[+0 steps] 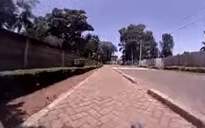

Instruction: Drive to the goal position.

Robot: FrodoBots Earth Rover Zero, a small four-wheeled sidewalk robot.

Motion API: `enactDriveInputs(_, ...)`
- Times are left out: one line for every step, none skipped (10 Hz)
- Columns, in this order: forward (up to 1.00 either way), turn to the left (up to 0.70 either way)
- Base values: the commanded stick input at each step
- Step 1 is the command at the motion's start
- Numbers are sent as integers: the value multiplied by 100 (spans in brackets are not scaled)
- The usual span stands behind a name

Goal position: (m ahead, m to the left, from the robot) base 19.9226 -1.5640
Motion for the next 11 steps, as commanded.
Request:
enactDriveInputs(70, 0)
enactDriveInputs(70, 0)
enactDriveInputs(70, 0)
enactDriveInputs(70, 0)
enactDriveInputs(70, 0)
enactDriveInputs(70, 0)
enactDriveInputs(70, 0)
enactDriveInputs(70, 0)
enactDriveInputs(70, 0)
enactDriveInputs(70, 0)
enactDriveInputs(70, 0)
